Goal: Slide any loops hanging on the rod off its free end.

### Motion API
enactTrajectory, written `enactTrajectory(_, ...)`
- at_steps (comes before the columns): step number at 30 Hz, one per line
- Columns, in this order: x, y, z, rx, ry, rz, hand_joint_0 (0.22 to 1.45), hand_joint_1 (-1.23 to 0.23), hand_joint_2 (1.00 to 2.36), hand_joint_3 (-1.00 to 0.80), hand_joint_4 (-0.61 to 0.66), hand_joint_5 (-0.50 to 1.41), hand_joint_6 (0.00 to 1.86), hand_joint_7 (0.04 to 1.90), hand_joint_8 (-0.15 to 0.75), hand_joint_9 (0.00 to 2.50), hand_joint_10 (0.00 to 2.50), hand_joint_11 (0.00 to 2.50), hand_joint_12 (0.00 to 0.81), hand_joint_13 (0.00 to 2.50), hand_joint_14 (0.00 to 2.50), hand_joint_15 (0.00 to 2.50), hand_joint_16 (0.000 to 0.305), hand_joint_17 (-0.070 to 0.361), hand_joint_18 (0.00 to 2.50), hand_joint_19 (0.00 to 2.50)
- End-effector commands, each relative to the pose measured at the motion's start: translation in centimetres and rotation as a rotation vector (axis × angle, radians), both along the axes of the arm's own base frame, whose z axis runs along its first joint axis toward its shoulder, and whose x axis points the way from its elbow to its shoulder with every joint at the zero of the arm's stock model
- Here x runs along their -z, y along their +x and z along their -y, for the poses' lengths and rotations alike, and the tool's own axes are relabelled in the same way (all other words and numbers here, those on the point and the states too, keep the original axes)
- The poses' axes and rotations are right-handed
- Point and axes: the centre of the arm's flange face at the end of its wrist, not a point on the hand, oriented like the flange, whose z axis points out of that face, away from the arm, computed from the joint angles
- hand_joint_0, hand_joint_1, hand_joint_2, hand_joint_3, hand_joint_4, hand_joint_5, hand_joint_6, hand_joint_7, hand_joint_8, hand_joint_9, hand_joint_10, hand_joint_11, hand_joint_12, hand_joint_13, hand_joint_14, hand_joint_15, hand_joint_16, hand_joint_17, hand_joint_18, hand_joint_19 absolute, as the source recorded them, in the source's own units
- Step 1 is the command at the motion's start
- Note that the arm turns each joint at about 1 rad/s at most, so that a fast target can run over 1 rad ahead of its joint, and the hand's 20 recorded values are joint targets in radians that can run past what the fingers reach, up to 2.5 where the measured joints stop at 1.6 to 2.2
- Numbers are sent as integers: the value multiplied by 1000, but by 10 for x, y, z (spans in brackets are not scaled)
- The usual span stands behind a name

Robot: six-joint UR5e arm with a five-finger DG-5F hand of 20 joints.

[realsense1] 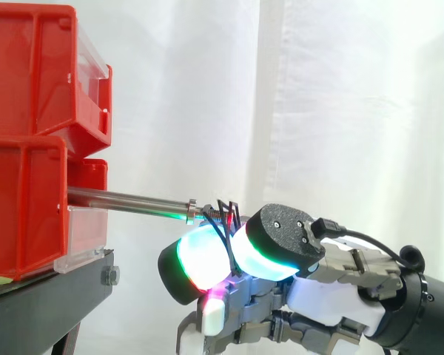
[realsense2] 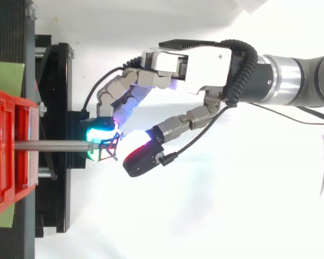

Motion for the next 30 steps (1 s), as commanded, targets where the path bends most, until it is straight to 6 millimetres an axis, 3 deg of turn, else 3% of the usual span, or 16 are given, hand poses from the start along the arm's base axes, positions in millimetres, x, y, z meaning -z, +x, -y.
enactTrajectory(1,-7,-3,2,-6,-19,-29,629,-735,1027,-33,20,-176,923,995,272,990,16,465,358,855,17,412,53,119,630,480)
enactTrajectory(16,-29,-26,7,13,-72,-261,609,-694,1021,-99,111,-171,916,1014,286,1004,15,458,373,856,17,408,55,125,632,492)
enactTrajectory(22,-53,-35,9,18,-70,-308,586,-612,1020,-232,151,-169,906,1043,289,996,17,454,372,847,17,416,55,125,614,507)
enactTrajectory(30,-67,-50,13,28,-35,-419,587,-607,1020,-238,152,-168,905,1029,291,992,18,457,378,851,19,419,56,127,618,505)
